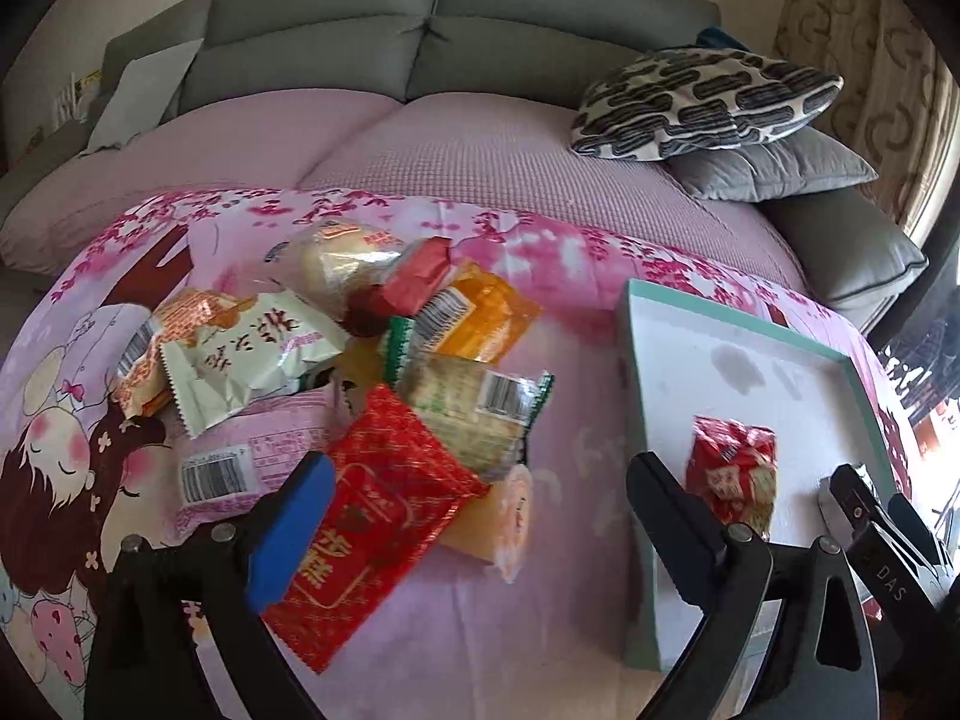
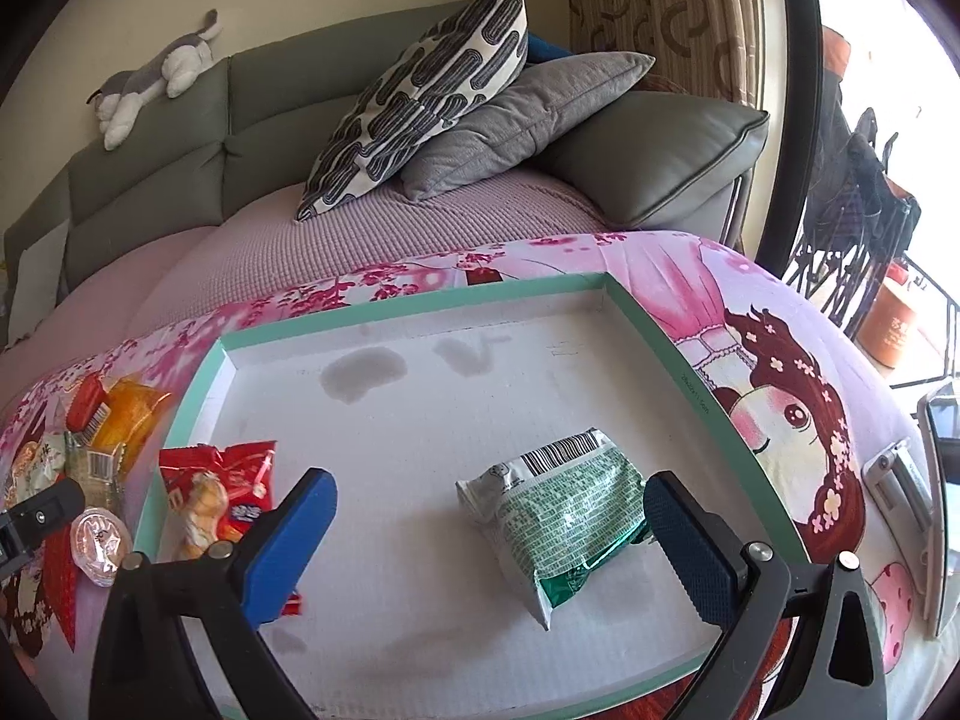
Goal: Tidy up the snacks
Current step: 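Open the right gripper to drop the green-white packet into the tray, then move the right gripper to the yellow jelly cup and grasp it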
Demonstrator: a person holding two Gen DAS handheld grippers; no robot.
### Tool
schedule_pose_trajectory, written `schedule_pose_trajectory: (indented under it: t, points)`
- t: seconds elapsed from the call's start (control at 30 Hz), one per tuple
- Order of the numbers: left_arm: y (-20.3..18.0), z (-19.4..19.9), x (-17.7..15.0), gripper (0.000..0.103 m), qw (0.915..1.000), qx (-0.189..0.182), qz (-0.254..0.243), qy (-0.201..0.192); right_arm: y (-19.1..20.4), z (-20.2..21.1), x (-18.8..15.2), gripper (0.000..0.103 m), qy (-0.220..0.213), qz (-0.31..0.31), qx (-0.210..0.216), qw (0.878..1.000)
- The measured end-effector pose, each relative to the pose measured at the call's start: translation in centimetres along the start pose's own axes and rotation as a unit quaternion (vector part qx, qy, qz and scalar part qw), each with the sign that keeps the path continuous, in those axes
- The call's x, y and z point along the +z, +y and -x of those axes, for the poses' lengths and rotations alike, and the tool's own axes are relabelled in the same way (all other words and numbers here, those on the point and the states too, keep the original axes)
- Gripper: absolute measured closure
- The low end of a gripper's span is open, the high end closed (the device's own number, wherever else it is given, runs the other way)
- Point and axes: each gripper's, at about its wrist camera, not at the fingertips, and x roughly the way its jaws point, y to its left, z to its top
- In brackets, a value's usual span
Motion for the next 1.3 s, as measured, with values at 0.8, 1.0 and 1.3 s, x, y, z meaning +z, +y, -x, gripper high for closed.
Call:
schedule_pose_trajectory:
  t: [0.8,1.0,1.3]
  points:
    - [13.2,4.6,1.2,0.001,0.989,0.084,0.104,-0.064,14.1,3.6,-2.0,0.0,-0.03,0.077,0.198,0.977]
    - [14.6,4.8,1.0,0.001,0.9893,0.078,0.113,-0.048,17.2,3.5,-3.1,0.0,-0.01,0.106,0.218,0.97]
    - [13.1,2.7,0.3,0.001,0.9949,0.052,0.086,-0.004,19.0,2.5,-4.5,0.0,0.024,0.166,0.179,0.969]
